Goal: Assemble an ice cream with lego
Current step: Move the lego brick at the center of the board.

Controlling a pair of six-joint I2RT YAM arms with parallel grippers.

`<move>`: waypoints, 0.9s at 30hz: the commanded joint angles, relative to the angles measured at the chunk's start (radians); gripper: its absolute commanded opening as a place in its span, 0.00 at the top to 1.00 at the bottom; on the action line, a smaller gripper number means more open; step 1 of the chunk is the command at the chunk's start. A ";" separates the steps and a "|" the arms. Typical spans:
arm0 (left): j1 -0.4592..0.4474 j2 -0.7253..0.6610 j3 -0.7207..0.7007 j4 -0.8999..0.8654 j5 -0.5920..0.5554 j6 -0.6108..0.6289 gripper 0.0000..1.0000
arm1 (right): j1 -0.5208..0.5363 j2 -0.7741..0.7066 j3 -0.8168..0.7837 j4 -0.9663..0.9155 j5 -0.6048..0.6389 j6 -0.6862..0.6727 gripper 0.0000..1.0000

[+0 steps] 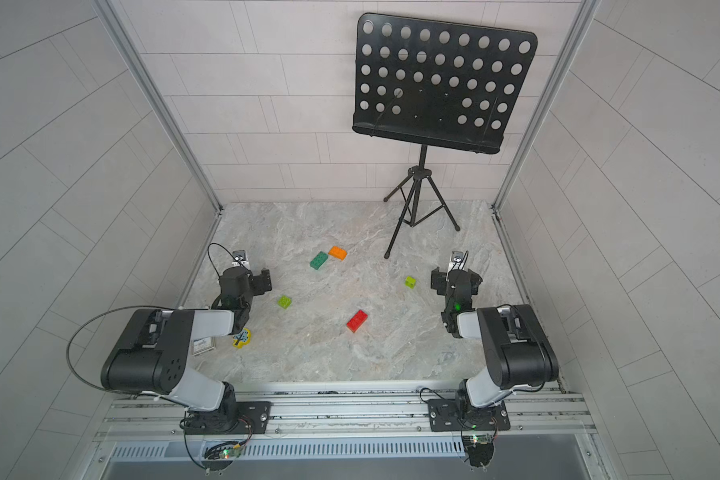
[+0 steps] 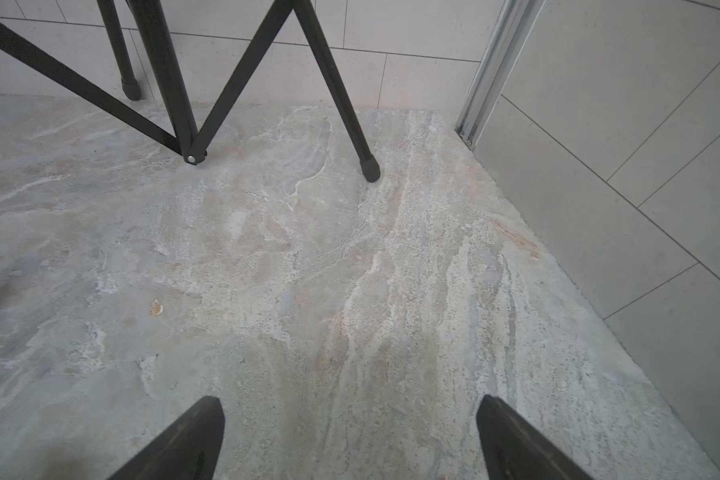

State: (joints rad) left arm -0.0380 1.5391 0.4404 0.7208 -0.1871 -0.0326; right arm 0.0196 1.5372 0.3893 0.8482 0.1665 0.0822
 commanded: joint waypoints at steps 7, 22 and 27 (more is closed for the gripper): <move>-0.006 -0.004 0.010 0.004 0.000 0.008 0.00 | 0.005 0.001 0.006 -0.008 0.016 0.004 0.00; -0.005 -0.003 0.014 -0.004 -0.002 0.008 0.00 | 0.004 0.000 0.006 -0.008 0.017 0.003 0.00; -0.004 -0.003 0.014 -0.003 -0.002 0.008 0.00 | 0.005 0.000 0.006 -0.008 0.017 0.003 0.00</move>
State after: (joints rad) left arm -0.0380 1.5391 0.4404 0.7208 -0.1867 -0.0322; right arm 0.0196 1.5372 0.3893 0.8482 0.1665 0.0822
